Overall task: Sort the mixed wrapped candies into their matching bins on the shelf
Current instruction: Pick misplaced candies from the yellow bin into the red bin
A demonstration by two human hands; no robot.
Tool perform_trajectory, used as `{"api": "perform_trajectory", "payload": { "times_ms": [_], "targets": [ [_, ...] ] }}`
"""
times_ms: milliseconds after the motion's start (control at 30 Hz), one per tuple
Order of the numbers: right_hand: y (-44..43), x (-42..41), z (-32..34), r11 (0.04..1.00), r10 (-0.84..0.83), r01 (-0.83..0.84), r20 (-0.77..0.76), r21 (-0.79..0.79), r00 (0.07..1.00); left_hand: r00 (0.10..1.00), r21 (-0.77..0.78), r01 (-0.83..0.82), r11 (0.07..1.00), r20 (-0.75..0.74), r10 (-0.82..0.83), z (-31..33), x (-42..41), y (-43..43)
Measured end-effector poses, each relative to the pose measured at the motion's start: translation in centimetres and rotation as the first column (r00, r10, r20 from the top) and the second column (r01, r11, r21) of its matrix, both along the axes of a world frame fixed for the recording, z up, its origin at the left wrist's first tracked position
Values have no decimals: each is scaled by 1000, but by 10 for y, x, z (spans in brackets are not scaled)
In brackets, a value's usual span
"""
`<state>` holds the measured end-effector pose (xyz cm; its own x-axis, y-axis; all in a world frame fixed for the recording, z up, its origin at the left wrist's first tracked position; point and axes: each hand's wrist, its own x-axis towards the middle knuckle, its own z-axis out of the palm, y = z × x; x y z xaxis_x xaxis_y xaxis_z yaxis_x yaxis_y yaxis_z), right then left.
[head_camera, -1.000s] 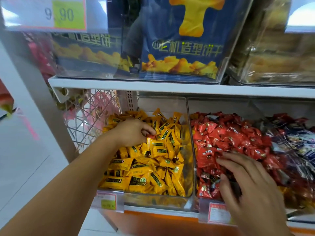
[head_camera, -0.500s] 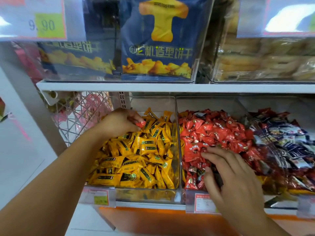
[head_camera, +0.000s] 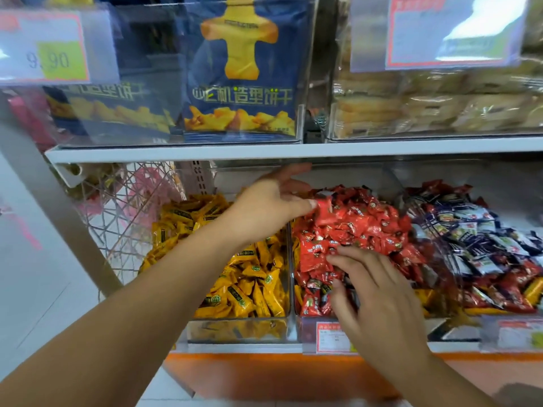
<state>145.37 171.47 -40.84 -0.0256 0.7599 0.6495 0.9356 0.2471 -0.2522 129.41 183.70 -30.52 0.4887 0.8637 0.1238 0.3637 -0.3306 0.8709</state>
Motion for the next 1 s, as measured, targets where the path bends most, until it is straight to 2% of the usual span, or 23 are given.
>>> {"api": "perform_trajectory", "payload": {
  "times_ms": [100, 167, 233, 300, 400, 467, 533, 667, 767, 833, 900, 1000],
  "targets": [
    [-1, 2, -1, 1000, 5, -5, 1, -20, 1000, 978, 97, -195, 976, -59, 202, -1, -20, 17],
    [0, 2, -1, 1000, 6, -5, 14, -24, 1000, 957, 61, -228, 972, -168, 235, -1, -38, 23],
    [1, 1, -1, 1000, 4, -3, 29, -21, 1000, 943, -72, -83, 994, -327, 55, -12, -42, 18],
    [2, 0, -1, 1000, 1, -1, 32, -18, 999, 850, -62, 74, 995, -517, -96, -35, -36, 11],
    [3, -1, -1, 1000, 1, 0, 31, -16, 1000, 722, 44, 181, 982, -685, -102, -58, -32, 12],
    [3, -1, -1, 1000, 3, -2, 35, -15, 999, 599, 70, 243, 967, -796, -93, -59, -38, 17],
    [3, 0, -1, 1000, 2, -2, 38, -6, 999, 518, 104, 292, 951, -853, -65, -56, -44, 21],
    [3, 0, 1, 1000, 2, -3, 46, 20, 999, 590, 275, 252, 928, -803, 78, -60, -56, 28],
    [3, -1, 1, 1000, -3, 2, 50, 19, 999, 591, 362, 195, 912, -785, 185, -60, -69, 36],
    [3, -1, 1, 1000, -6, 5, 47, 12, 999, 620, 343, 163, 925, -765, 175, -56, -73, 38],
    [3, -2, 1, 1000, -7, 6, 40, 15, 999, 686, 341, 148, 928, -712, 152, -52, -70, 34],
    [3, -3, 1, 1000, -17, 17, 42, 15, 999, 720, 287, 210, 935, -692, 51, -55, -54, 21]
  ]
}}
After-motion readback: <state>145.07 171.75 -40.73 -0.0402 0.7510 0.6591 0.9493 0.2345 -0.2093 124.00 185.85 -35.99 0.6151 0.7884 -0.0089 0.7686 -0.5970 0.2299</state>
